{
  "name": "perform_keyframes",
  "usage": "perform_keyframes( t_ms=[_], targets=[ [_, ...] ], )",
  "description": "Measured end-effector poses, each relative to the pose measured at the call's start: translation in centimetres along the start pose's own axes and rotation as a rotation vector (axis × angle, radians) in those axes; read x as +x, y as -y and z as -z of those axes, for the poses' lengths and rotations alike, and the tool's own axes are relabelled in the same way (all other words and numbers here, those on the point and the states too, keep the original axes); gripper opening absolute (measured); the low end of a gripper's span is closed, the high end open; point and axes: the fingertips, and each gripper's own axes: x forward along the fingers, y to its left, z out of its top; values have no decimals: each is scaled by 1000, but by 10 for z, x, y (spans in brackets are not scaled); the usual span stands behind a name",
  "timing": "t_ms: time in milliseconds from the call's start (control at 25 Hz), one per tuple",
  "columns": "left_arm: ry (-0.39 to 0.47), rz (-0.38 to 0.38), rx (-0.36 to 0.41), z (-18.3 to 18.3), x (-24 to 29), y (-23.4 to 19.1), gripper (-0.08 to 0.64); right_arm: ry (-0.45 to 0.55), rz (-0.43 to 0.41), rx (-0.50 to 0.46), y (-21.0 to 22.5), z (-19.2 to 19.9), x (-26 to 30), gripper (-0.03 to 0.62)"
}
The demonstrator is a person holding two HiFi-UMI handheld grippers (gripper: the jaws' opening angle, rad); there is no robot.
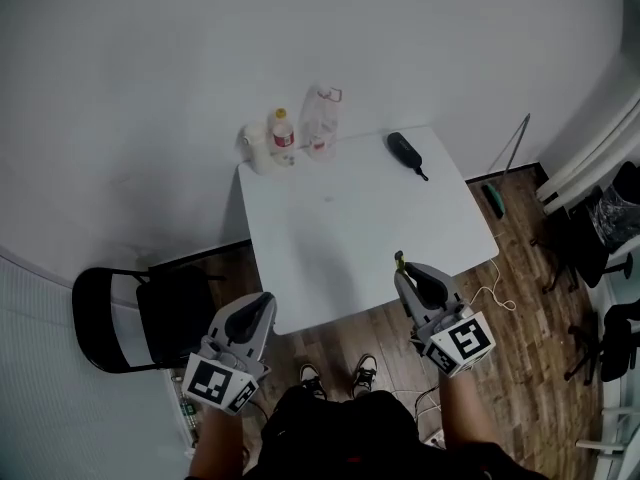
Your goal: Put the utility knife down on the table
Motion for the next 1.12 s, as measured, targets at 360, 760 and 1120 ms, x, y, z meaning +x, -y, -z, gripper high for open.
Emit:
perform_keyframes(
  t_ms=[360, 760, 1120],
  targets=[
    [-41, -73, -13, 19, 12, -1, 29, -249, -92, 32, 21, 102, 71, 66],
    [-77, -142, -48, 39, 11, -10, 29, -590, -189, 8, 17, 244, 116, 66],
    [-118, -167, -68, 58, 7, -14, 29, -790, -212, -24, 16, 315, 126, 66]
  ],
)
